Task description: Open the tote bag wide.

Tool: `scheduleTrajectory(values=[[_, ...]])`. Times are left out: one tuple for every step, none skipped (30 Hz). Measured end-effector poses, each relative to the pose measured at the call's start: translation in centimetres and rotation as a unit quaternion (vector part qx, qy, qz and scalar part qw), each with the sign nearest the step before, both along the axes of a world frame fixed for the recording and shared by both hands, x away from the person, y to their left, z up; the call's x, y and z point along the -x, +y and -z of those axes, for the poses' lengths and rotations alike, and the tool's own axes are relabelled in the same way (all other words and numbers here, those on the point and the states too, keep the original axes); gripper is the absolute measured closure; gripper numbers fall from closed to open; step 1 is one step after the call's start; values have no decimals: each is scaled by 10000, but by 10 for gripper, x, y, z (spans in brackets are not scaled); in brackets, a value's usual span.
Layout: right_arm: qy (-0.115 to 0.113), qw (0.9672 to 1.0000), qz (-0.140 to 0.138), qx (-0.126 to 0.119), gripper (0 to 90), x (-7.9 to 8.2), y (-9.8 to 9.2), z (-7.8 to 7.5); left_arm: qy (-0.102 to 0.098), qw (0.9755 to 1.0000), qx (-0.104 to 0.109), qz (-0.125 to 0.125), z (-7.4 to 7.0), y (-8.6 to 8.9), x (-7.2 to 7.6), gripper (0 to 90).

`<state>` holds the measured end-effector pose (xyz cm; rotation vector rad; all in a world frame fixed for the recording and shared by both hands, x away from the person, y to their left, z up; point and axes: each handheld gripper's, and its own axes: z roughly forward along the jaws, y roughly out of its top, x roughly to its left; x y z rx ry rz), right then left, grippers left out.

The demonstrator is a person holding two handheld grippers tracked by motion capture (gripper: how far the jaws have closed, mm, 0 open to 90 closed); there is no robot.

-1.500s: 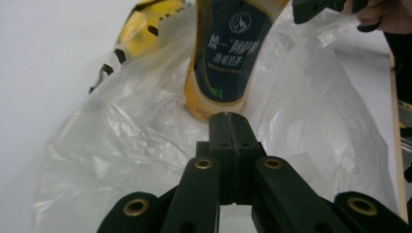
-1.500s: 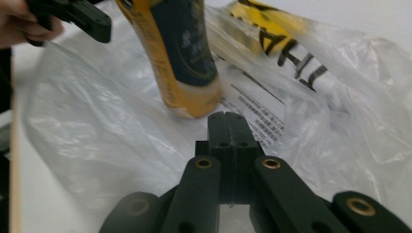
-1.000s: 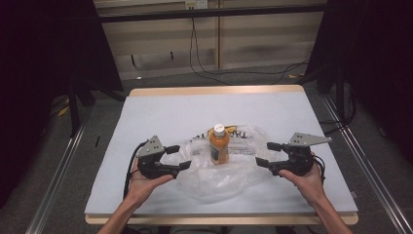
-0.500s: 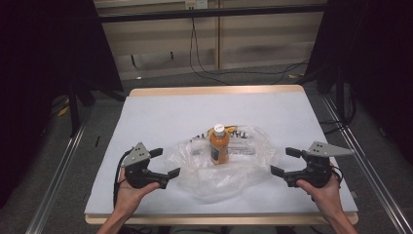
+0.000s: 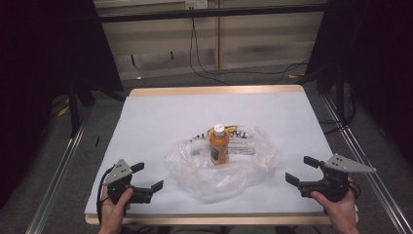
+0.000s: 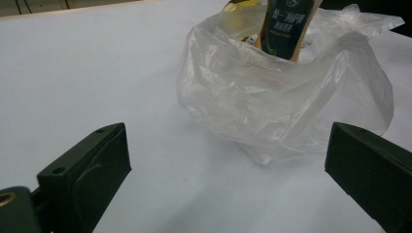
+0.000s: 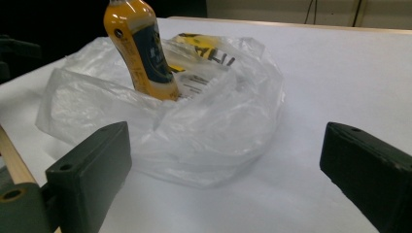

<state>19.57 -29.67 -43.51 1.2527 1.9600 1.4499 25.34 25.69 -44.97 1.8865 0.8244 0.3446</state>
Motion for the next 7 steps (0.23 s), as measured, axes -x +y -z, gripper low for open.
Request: scheduleTrajectory(values=[[-30,9999,23,122,48,1,-1,1,-20,10000,17,2,-1,1,0,25],[-19,9999,31,147,49,2,-1,1,-64,10000,29,11,-1,2,1,25],[-28,9999,53,103,49,2,-2,2,-97,9999,61,30,-2,2,1,24],[-27,9999,87,66,47,2,-2,2,-118,9999,43,22,-2,3,1,23],[-37,9999,133,66,47,2,-2,4,-160,9999,27,-28,-3,3,2,22],[3,9999,118,39,47,2,-2,6,-201,9998,85,-29,-2,3,2,21],[63,9999,102,75,47,1,-1,7,-195,9998,88,-25,-2,3,2,21]])
